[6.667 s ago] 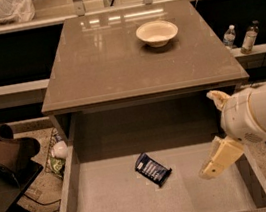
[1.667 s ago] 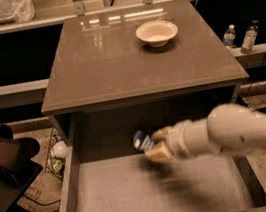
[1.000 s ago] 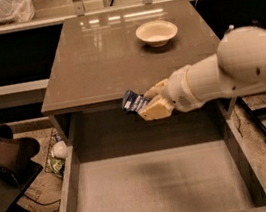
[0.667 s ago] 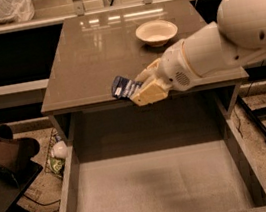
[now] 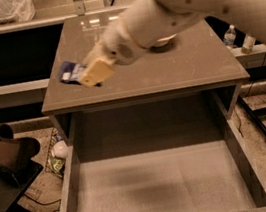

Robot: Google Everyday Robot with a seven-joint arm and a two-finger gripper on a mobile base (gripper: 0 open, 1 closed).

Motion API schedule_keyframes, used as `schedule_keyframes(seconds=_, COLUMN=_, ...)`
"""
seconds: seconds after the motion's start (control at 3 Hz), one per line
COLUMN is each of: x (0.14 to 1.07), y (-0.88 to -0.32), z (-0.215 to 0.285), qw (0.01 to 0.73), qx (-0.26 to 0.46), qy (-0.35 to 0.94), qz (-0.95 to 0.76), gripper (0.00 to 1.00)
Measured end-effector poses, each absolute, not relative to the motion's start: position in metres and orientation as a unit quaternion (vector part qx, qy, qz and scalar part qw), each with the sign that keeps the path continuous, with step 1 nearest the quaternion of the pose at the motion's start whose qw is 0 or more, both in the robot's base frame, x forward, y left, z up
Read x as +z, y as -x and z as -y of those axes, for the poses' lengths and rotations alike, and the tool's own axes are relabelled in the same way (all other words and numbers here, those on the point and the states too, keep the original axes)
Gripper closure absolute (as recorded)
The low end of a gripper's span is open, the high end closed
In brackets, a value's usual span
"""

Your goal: Pick rxbar blueberry from top drawer and place on counter

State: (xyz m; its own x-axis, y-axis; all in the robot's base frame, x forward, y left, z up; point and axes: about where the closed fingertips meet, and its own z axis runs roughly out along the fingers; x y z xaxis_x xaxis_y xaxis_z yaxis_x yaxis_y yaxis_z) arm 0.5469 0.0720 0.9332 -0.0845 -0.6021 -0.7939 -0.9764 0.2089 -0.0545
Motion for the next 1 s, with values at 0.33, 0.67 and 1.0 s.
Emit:
schedule_keyframes(seconds=0.33, x=0.934, y=-0.572, z=-0.144, qw=0.385, qx=0.268, qy=0.566, qz=-0.678, gripper=1.00)
schedule_keyframes(seconds=0.67, x=0.912, y=-0.634, z=-0.176, qw=0.415, qx=0.236, qy=0.514, qz=-0.713, gripper=1.00)
schedule_keyframes(seconds=1.0, x=0.894, y=-0.681, z=-0.160, qw=0.422, qx=0.209, qy=0.469, qz=-0.747, gripper=1.00)
